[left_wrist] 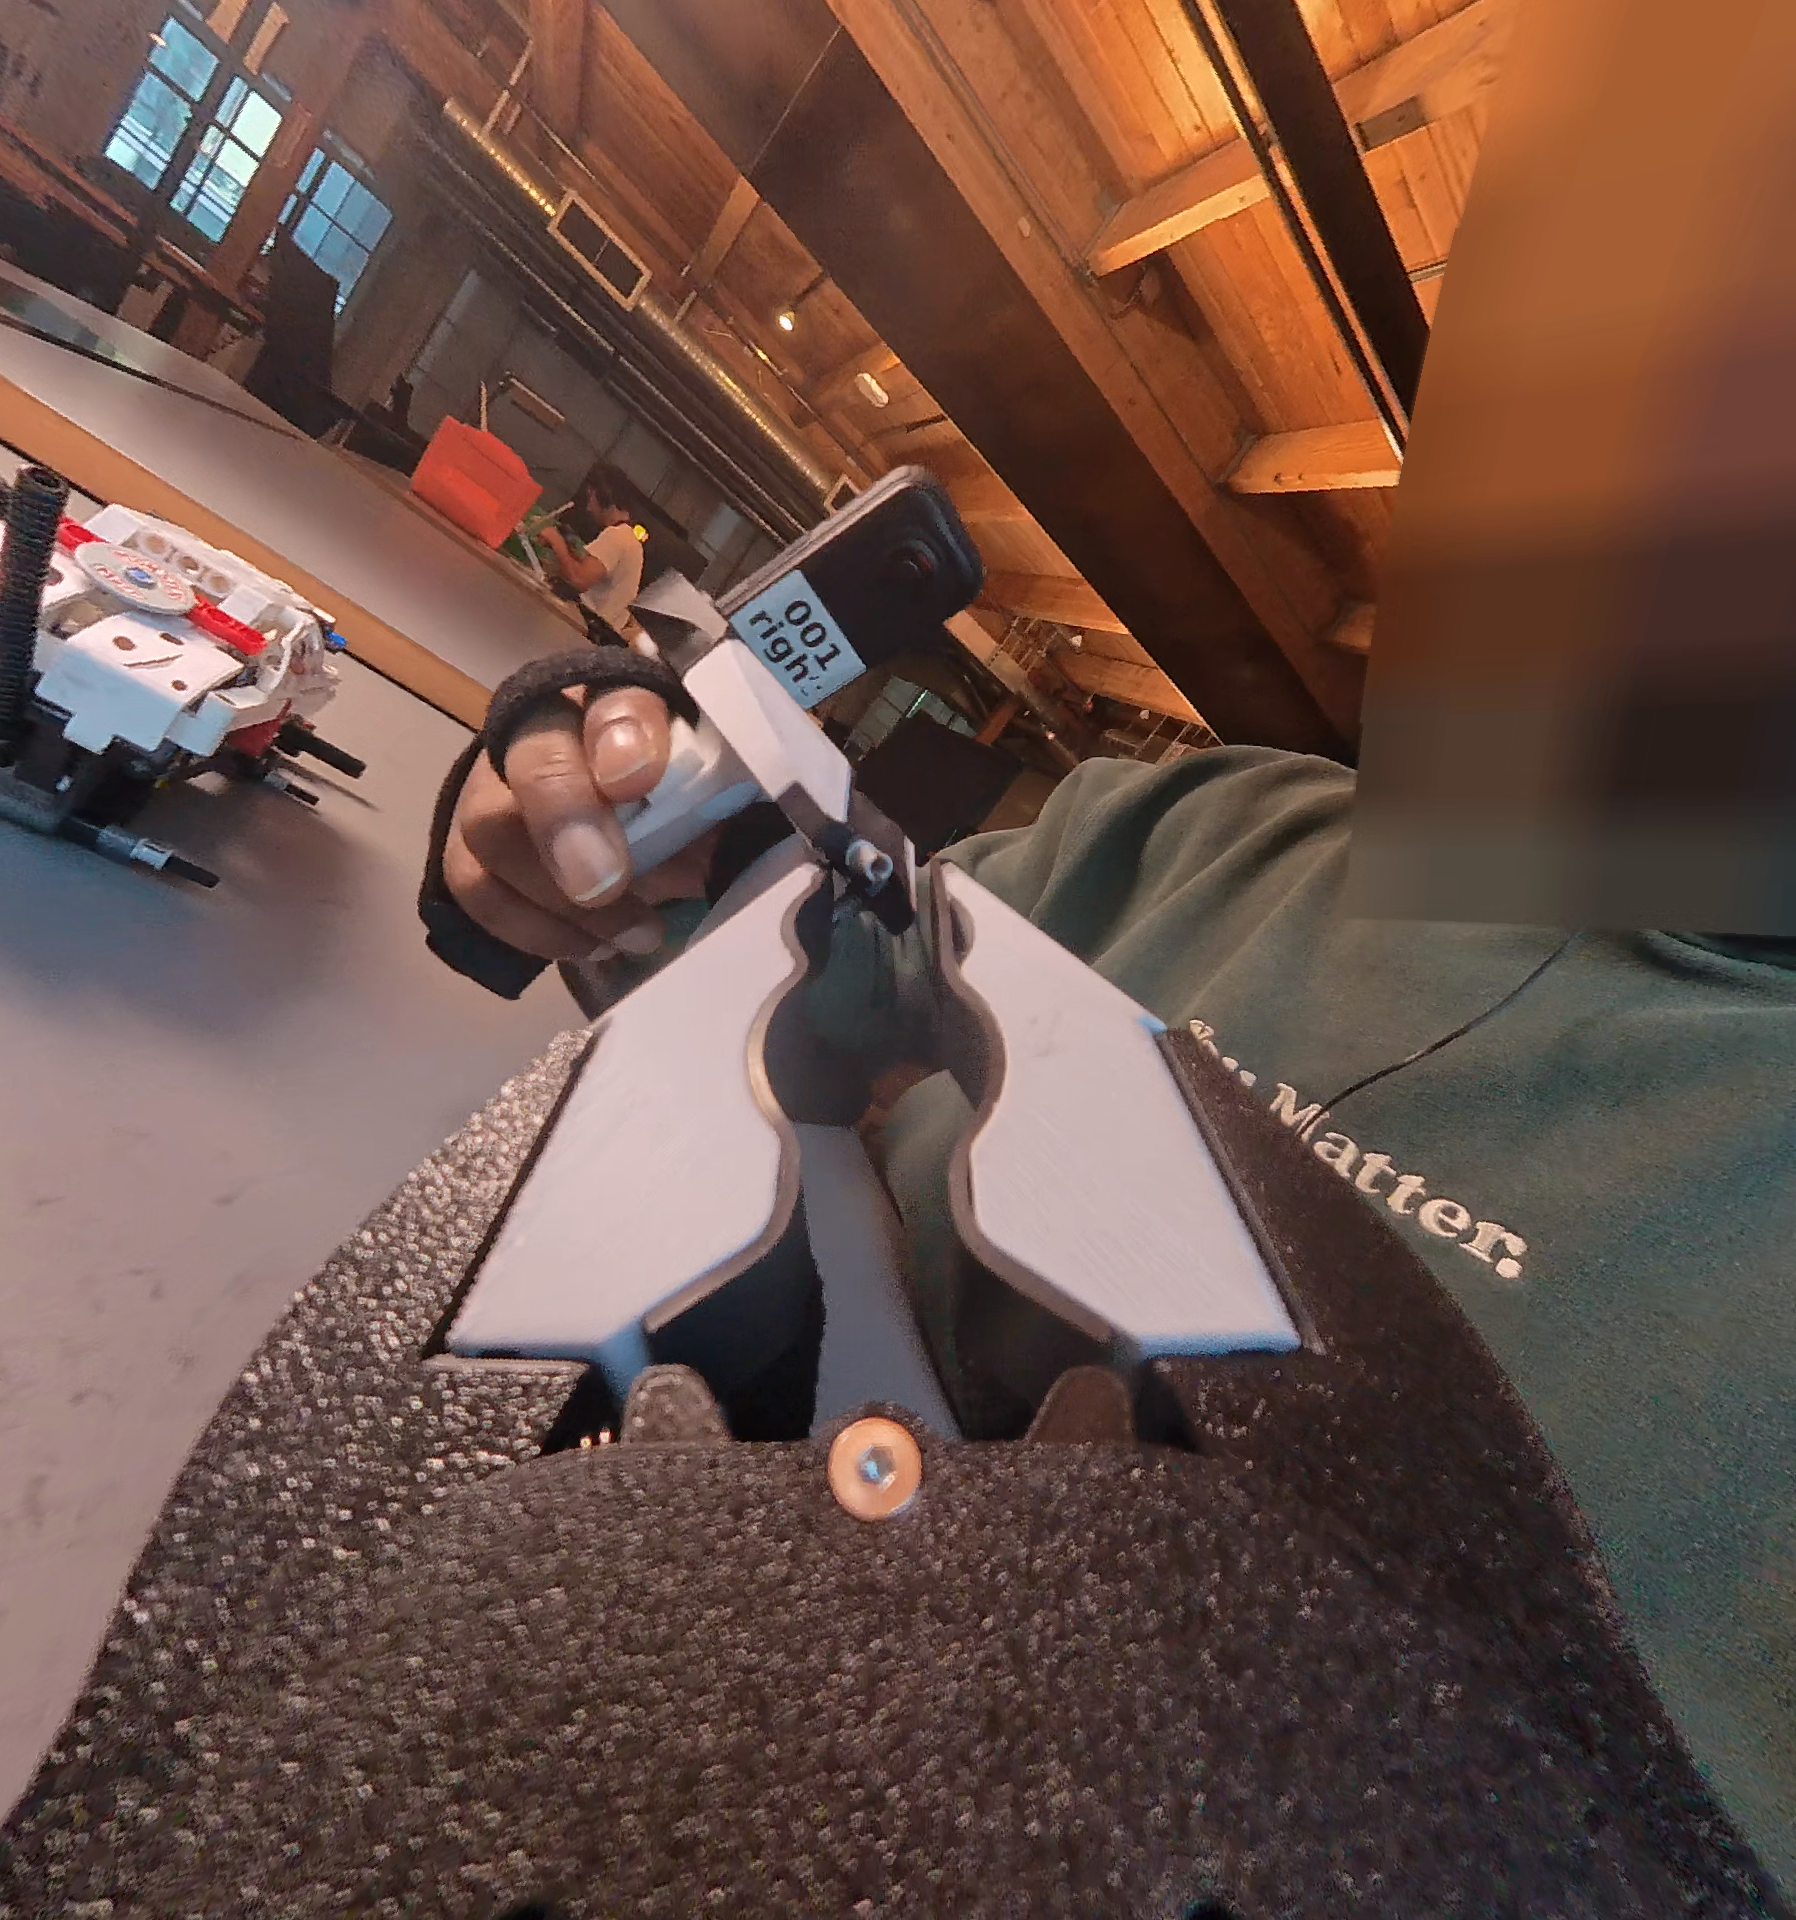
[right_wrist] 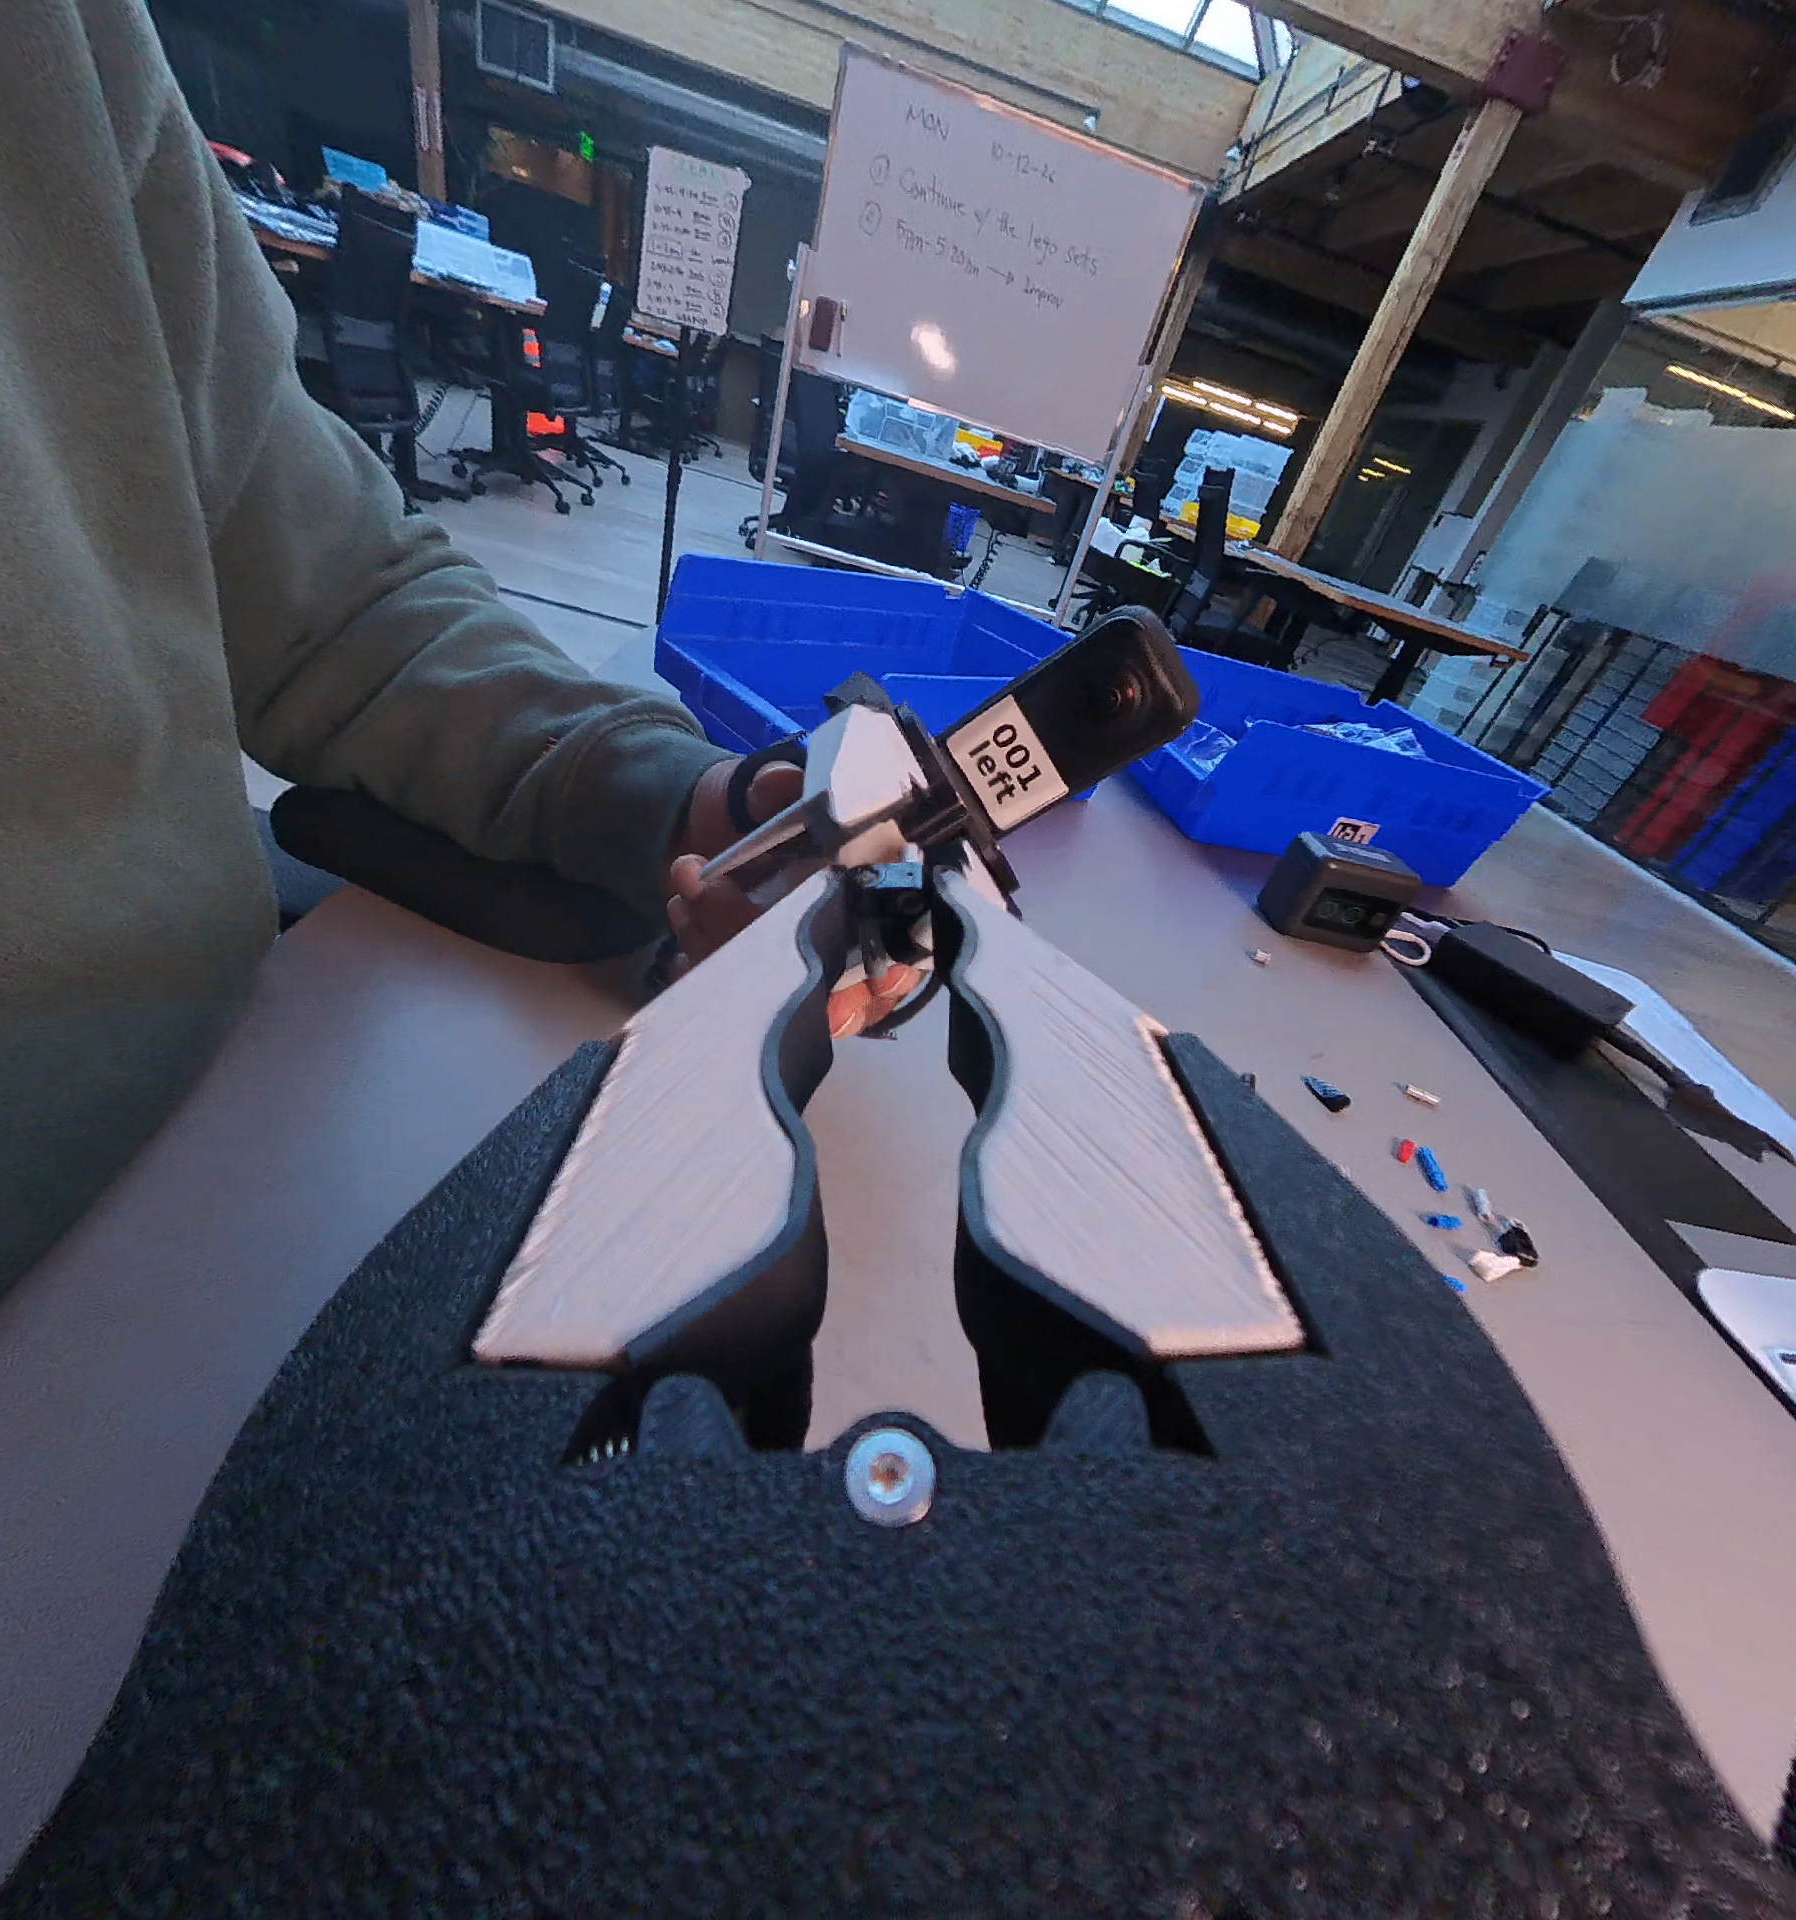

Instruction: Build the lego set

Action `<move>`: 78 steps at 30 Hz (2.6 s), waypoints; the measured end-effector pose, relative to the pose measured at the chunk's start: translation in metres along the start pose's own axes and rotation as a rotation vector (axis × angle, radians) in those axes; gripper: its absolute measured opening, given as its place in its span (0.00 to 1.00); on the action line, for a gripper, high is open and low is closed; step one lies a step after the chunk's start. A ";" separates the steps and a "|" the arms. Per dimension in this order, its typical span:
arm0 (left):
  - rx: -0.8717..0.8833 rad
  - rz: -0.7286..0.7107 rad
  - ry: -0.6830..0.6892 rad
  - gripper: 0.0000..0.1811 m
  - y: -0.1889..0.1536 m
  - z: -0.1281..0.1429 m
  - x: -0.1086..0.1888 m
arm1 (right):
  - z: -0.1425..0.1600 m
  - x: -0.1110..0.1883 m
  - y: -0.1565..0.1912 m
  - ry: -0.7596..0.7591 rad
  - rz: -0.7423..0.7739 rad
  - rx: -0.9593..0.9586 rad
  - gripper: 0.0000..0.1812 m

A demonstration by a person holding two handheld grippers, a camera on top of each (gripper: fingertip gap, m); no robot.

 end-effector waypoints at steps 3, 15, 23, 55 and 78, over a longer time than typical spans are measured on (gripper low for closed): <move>-0.009 0.008 -0.014 0.11 -0.001 -0.002 0.000 | -0.003 0.002 -0.002 -0.029 -0.013 -0.038 0.08; -0.007 -0.142 0.069 0.05 0.009 0.002 0.005 | 0.009 -0.003 0.002 0.149 0.118 0.292 0.08; -0.167 -0.223 0.162 0.04 0.003 0.000 0.006 | 0.008 -0.005 0.004 0.179 0.129 0.241 0.10; -0.352 -0.446 0.177 0.04 0.011 -0.006 0.023 | 0.033 0.196 -0.111 0.957 0.365 -0.157 0.35; -0.434 -0.417 0.223 0.04 0.003 -0.004 0.016 | 0.031 0.066 -0.074 0.909 0.266 -0.114 0.34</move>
Point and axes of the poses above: each gripper's, where its closed fingertips meet, x back along the fingers, z out of its underside, y = z × x across the jaws, the point moved 8 cm from there along x, back along the fingers, and after that the axes turned 11 degrees about -x, right-handed, at the moved point
